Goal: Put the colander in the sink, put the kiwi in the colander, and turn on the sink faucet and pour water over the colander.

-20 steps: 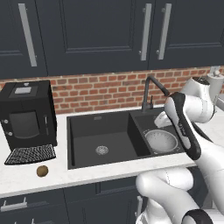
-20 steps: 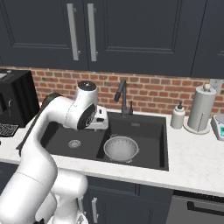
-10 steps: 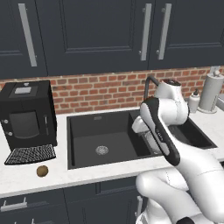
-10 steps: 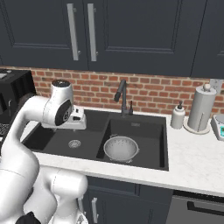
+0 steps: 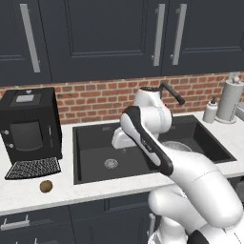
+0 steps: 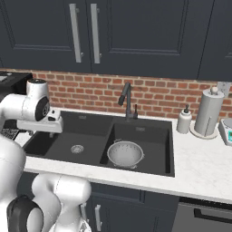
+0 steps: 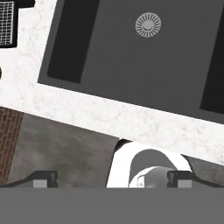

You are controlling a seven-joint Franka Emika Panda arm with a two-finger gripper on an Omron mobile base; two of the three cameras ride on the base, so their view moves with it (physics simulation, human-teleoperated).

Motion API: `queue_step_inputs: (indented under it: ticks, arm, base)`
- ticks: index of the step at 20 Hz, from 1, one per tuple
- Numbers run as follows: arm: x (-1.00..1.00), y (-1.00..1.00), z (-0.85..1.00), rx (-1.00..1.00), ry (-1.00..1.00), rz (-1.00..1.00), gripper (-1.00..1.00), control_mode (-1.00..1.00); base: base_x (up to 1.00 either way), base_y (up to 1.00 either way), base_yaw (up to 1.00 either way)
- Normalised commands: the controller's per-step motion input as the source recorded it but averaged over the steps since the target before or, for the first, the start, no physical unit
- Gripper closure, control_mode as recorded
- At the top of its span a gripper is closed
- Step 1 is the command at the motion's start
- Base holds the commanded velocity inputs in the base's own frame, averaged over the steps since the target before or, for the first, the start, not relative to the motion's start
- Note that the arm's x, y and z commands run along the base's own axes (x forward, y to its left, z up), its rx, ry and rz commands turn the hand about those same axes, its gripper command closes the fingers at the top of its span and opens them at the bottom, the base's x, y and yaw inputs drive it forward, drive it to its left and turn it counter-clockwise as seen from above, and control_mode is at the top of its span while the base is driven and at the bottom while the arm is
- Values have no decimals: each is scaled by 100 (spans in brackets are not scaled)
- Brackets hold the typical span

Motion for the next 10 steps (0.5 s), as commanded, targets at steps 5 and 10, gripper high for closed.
queue_step_inputs:
  ticks: [5, 10]
  arm:
    - [-2, 100, 0, 0, 2, 1, -100, -100]
    - [-3, 83, -2, 0, -2, 0, -100, -100]
  base:
    - [0, 0, 0]
    - [0, 0, 0]
